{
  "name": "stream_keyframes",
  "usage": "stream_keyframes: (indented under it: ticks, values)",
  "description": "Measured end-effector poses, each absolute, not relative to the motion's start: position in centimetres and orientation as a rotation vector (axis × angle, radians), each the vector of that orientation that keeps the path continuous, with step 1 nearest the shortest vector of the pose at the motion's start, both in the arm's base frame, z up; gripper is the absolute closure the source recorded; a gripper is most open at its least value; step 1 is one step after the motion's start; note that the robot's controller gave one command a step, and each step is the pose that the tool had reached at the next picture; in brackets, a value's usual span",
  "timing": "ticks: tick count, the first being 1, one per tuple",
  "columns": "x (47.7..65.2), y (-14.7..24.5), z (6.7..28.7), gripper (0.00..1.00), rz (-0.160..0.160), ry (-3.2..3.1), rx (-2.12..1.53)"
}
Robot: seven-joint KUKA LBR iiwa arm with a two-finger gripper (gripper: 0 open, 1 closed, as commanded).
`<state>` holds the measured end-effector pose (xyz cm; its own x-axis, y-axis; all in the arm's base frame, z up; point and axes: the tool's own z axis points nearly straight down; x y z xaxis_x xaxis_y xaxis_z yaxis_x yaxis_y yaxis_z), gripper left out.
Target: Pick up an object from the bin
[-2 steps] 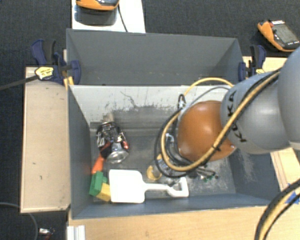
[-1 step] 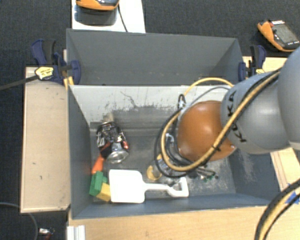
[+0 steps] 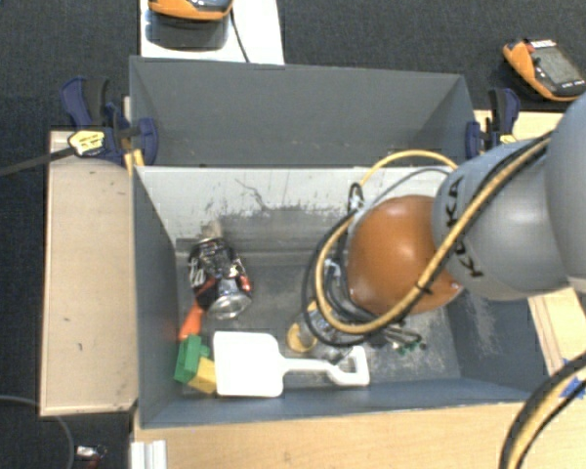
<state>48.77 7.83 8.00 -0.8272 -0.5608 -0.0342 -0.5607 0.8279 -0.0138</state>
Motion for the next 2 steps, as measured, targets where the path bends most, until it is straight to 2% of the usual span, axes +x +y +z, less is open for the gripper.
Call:
stream_keyframes:
  ticks: [2]
  values:
    - [48.75,7.84,9.89,1.00,-0.003,2.968,-0.904]
